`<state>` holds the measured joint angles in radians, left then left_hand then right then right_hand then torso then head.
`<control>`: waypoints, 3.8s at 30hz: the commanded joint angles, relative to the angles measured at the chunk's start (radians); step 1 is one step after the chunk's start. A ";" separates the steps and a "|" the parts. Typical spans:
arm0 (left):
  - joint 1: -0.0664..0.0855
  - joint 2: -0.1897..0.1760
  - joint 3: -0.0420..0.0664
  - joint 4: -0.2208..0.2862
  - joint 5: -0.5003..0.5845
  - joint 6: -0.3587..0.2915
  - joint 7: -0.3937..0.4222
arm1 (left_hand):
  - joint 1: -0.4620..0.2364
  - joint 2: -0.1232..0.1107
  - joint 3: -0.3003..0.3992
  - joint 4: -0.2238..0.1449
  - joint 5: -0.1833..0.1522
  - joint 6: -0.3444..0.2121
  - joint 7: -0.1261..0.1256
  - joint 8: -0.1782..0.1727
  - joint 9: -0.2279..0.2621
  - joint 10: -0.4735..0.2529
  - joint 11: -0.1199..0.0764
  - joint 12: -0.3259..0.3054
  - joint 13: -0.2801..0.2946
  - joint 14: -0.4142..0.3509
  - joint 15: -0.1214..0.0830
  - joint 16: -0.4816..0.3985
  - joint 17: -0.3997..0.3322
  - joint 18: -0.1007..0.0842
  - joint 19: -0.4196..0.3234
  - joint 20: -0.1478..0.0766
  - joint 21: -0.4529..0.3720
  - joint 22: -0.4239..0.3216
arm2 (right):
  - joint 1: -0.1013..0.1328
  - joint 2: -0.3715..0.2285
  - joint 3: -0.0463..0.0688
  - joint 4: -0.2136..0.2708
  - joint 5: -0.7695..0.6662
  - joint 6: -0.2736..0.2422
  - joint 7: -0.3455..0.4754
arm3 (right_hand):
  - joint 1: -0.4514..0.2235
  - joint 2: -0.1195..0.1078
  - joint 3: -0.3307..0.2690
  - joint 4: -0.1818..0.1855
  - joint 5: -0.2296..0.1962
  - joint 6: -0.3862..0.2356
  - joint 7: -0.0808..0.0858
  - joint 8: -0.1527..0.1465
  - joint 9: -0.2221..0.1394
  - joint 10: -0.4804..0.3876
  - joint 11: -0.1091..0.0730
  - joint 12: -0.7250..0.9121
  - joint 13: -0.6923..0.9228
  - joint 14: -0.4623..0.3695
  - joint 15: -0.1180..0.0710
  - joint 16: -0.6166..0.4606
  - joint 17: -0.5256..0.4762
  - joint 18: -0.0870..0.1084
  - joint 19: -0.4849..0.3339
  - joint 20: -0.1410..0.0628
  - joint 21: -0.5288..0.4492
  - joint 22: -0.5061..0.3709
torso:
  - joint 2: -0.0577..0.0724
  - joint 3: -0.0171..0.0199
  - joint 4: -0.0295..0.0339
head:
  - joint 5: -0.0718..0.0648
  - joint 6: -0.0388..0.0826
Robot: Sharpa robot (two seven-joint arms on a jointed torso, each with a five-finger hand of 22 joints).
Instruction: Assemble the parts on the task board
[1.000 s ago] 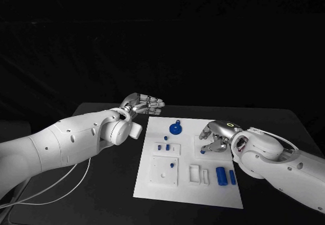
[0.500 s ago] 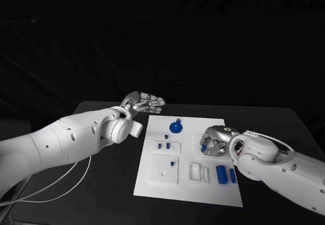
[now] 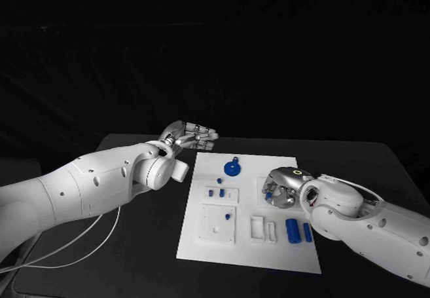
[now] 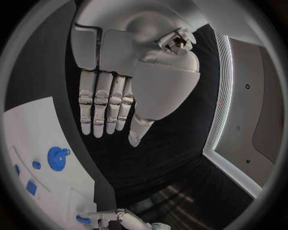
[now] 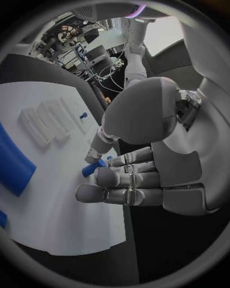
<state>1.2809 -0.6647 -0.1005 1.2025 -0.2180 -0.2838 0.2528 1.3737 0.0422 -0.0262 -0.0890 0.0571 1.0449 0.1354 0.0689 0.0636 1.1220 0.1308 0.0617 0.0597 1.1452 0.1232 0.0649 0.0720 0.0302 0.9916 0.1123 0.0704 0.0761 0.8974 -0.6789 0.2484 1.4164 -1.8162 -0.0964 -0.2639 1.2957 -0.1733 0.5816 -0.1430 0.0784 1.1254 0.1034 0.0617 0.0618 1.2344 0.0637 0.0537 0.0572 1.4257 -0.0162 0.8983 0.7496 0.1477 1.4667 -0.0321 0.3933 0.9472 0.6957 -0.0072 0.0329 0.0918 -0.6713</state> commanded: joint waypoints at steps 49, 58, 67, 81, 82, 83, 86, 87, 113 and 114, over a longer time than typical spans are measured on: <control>0.001 0.013 0.001 -0.026 0.004 0.014 0.004 | 0.003 0.006 -0.005 0.001 -0.006 -0.001 0.002 0.001 -0.001 -0.007 0.000 -0.002 0.001 -0.002 0.001 -0.002 0.000 -0.005 -0.001 -0.003 0.004 -0.001 | -0.005 -0.012 0.056 0.178 0.060 -0.108 -0.022 | 0.009 0.052 0.067 -0.052 -0.029 0.149 -0.027 0.002 0.005 0.151 -0.046 0.006 0.005 0.007 -0.046 -0.022 0.036 -0.026 0.027 -0.054 0.011 0.073 | -0.001 -0.0007 -0.0035 | 0.021 -0.008; 0.001 0.025 0.001 -0.034 0.004 0.017 0.011 | 0.005 0.008 -0.004 0.000 -0.006 -0.001 0.002 0.001 0.000 -0.006 0.000 -0.002 0.001 -0.003 0.002 -0.002 0.000 -0.004 -0.001 -0.003 0.004 -0.001 | -0.010 0.062 0.006 0.186 0.057 -0.098 -0.008 | 0.008 0.056 0.066 -0.057 -0.028 0.146 -0.026 0.002 0.004 0.148 -0.045 0.006 0.005 0.007 -0.045 -0.023 0.037 -0.025 0.028 -0.053 0.008 0.077 | 0.000 -0.0006 0.0003 | 0.023 -0.006; 0.001 0.041 0.001 -0.042 0.005 0.023 0.012 | 0.005 0.010 -0.003 0.000 -0.006 -0.002 0.002 0.001 0.000 -0.007 -0.001 -0.002 0.001 -0.003 0.002 -0.002 0.000 -0.004 0.000 -0.002 0.004 -0.001 | -0.011 0.140 -0.074 0.167 0.036 -0.088 0.010 | 0.003 0.061 0.065 -0.065 -0.027 0.145 -0.026 0.001 0.004 0.147 -0.044 0.006 0.005 0.007 -0.045 -0.025 0.038 -0.023 0.029 -0.052 0.003 0.081 | 0.000 -0.0013 0.0015 | 0.034 -0.009; 0.001 0.045 0.001 -0.038 0.005 0.030 0.010 | 0.005 0.010 -0.003 0.000 -0.006 -0.002 0.002 0.001 0.000 -0.007 -0.001 -0.002 0.001 -0.003 0.002 -0.002 0.000 -0.004 0.000 -0.002 0.004 -0.001 | -0.011 0.190 -0.131 0.122 -0.010 -0.085 0.007 | 0.000 0.063 0.067 -0.070 -0.026 0.145 -0.026 0.002 0.005 0.147 -0.044 0.006 0.006 0.007 -0.046 -0.025 0.038 -0.022 0.030 -0.053 0.001 0.085 | 0.001 -0.0010 0.0006 | 0.041 -0.019; 0.001 0.045 0.001 -0.038 0.005 0.031 0.009 | 0.004 0.010 -0.004 -0.002 -0.006 -0.003 0.002 0.001 0.000 -0.009 0.000 -0.002 0.001 -0.004 0.002 -0.002 -0.001 -0.003 0.000 -0.002 0.004 -0.001 | -0.011 0.191 -0.133 0.120 -0.013 -0.085 0.005 | 0.000 0.063 0.067 -0.070 -0.026 0.145 -0.026 0.002 0.005 0.147 -0.044 0.006 0.006 0.007 -0.046 -0.025 0.038 -0.022 0.030 -0.053 0.001 0.085 | 0.001 -0.0012 0.0005 | 0.040 -0.020; 0.001 0.045 0.001 -0.038 0.005 0.033 0.008 | 0.004 0.010 -0.004 -0.002 -0.006 -0.003 0.002 0.001 0.000 -0.009 0.000 -0.002 0.001 -0.004 0.002 -0.002 -0.001 -0.003 0.000 -0.002 0.004 -0.001 | -0.011 0.191 -0.134 0.119 -0.016 -0.086 0.004 | 0.000 0.063 0.068 -0.071 -0.026 0.145 -0.026 0.002 0.005 0.147 -0.044 0.006 0.006 0.008 -0.046 -0.025 0.038 -0.021 0.030 -0.053 0.001 0.086 | 0.000 -0.0013 0.0003 | 0.040 -0.020; 0.001 0.044 0.001 -0.038 0.005 0.034 0.007 | 0.004 0.010 -0.004 -0.002 -0.006 -0.003 0.002 0.001 0.000 -0.009 0.000 -0.002 0.001 -0.004 0.002 -0.002 -0.001 -0.003 0.000 -0.002 0.004 -0.001 | -0.011 0.192 -0.137 0.116 -0.027 -0.089 0.000 | 0.000 0.063 0.068 -0.071 -0.026 0.145 -0.026 0.002 0.005 0.147 -0.044 0.006 0.006 0.008 -0.046 -0.025 0.038 -0.021 0.030 -0.053 0.001 0.086 | 0.001 -0.0007 -0.0002 | 0.039 -0.021; 0.001 0.044 0.001 -0.038 0.005 0.035 0.007 | 0.004 0.010 -0.004 -0.002 -0.006 -0.003 0.002 0.001 0.000 -0.009 0.000 -0.002 0.001 -0.004 0.002 -0.002 -0.001 -0.003 0.000 -0.002 0.004 -0.001 | -0.011 0.193 -0.137 0.115 -0.032 -0.089 -0.001 | 0.000 0.063 0.068 -0.071 -0.026 0.145 -0.026 0.002 0.005 0.147 -0.044 0.006 0.006 0.008 -0.046 -0.025 0.038 -0.021 0.030 -0.053 0.001 0.086 | 0.001 -0.0004 -0.0002 | 0.040 -0.021; 0.001 0.040 0.001 -0.039 0.005 0.034 0.007 | 0.002 0.010 -0.006 -0.001 -0.006 -0.005 0.003 0.001 0.000 -0.012 0.002 -0.002 0.001 -0.007 0.003 -0.002 -0.001 -0.003 -0.002 -0.001 0.004 -0.001 | -0.014 0.183 -0.140 0.114 -0.091 -0.041 -0.039 | -0.002 0.061 0.073 -0.077 -0.026 0.148 -0.027 0.002 0.005 0.149 -0.045 0.006 0.006 0.008 -0.047 -0.024 0.040 -0.020 0.031 -0.054 0.002 0.094 | 0.001 -0.0008 0.0003 | 0.043 -0.026; 0.001 0.040 0.001 -0.039 0.005 0.034 0.007 | 0.002 0.010 -0.006 -0.001 -0.006 -0.005 0.003 0.001 0.000 -0.012 0.002 -0.002 0.001 -0.007 0.003 -0.002 -0.001 -0.003 -0.002 -0.001 0.004 -0.001 | -0.014 0.183 -0.140 0.114 -0.091 -0.039 -0.039 | -0.002 0.061 0.073 -0.077 -0.026 0.148 -0.027 0.002 0.005 0.149 -0.045 0.006 0.006 0.008 -0.047 -0.024 0.040 -0.020 0.031 -0.054 0.002 0.094 | 0.001 -0.0008 0.0003 | 0.043 -0.026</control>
<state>1.2808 -0.6258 -0.1004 1.1614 -0.2179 -0.2594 0.2497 1.3776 0.0461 -0.0261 -0.0891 0.0571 1.0449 0.1354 0.0689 0.0636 1.1184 0.1344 0.0617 0.0596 1.1451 0.1232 0.0649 0.0720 0.0303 0.9916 0.1123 0.0704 0.0761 0.8841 -0.4955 0.1083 1.5297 -1.8853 -0.1604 -0.2952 1.2955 -0.1213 0.6513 -0.2198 0.0504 1.2660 0.0785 0.0596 0.0647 1.3778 0.0196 0.0555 0.0618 1.4343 -0.0574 0.8760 0.7886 0.1073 1.4666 -0.0781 0.3992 1.0402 0.6960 -0.0078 0.0334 0.1338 -0.6967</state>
